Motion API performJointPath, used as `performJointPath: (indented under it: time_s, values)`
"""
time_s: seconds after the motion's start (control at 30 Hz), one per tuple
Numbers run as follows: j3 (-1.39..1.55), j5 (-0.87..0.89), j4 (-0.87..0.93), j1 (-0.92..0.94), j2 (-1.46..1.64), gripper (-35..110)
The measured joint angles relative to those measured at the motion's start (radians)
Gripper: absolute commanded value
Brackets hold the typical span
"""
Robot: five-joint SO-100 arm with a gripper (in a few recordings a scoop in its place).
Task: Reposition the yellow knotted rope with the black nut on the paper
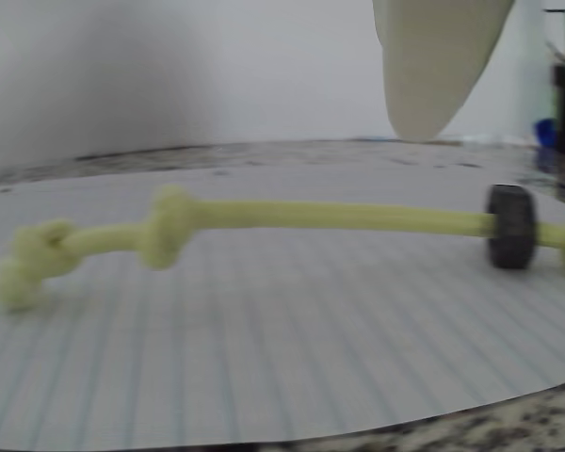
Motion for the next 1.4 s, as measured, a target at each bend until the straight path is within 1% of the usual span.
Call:
performJointPath:
  time_s: [0.2, 0.37, 0.67, 1.2, 1.4]
  values:
    - [-0.092, 0.012, -0.005, 0.143, -0.212, 55]
    - [-0.143, 0.038, -0.026, 0.206, -0.324, 53]
    - [-0.170, 0.044, -0.117, 0.232, -0.476, 51]
    - [-0.212, 0.051, -0.150, 0.304, -0.551, 47]
    - [-0.218, 0.051, -0.150, 0.321, -0.572, 43]
